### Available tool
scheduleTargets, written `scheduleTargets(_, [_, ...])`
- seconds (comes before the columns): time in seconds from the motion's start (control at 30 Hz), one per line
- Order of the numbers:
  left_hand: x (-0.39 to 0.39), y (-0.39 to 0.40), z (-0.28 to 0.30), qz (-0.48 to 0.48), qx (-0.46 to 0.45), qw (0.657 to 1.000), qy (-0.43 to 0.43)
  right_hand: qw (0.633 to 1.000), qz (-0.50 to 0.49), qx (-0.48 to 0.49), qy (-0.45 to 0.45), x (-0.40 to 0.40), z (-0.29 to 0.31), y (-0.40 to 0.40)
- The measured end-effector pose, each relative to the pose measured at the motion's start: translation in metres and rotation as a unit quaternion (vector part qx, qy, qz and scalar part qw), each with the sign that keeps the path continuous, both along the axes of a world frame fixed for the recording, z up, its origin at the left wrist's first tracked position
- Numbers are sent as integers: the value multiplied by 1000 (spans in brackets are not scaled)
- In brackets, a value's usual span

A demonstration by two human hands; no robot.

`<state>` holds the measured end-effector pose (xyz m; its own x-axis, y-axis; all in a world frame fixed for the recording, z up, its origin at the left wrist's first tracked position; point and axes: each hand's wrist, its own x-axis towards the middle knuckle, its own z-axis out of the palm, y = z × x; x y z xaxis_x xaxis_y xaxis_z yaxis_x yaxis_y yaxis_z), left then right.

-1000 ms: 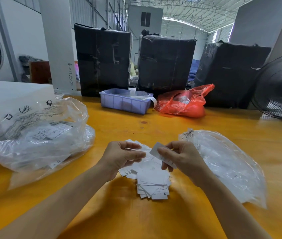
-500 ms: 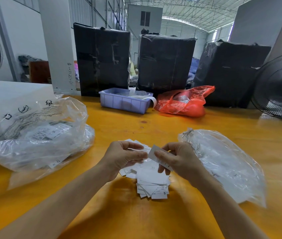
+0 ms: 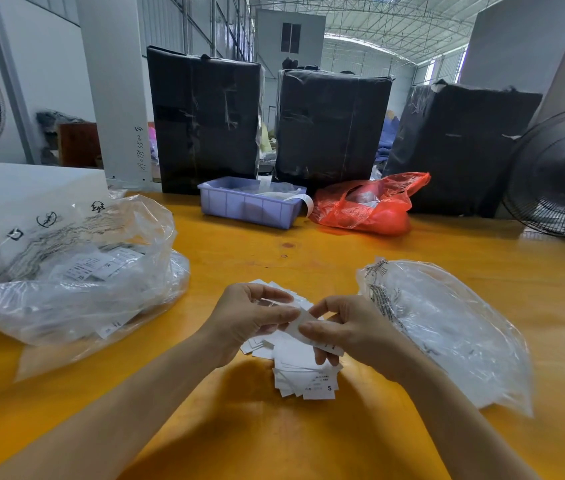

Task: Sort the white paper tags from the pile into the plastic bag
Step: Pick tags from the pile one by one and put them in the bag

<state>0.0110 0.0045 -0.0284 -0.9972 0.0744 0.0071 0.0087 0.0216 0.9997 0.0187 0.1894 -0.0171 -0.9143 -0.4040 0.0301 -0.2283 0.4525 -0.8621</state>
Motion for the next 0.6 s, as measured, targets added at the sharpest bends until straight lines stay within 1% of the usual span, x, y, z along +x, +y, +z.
scheduleTargets(0.07, [0,2,0,3,-4,1000,12,1000,6,8,-12,1,0,0])
scheduleTargets(0.2, [1,4,0,17,8,1000,24,1000,11,6,-10,1,0,-1])
scheduleTargets(0.27, [2,5,0,28,17,999,42,1000,11,2,-10,1,0,-2])
scheduleTargets(0.43, [3,8,-1,42,1,995,91,1000,18,1,-14,2,1,-2])
scheduleTargets(0.6, [3,8,-6,-4,-32,997,66,1000,8,-8,-8,2,-1,-3])
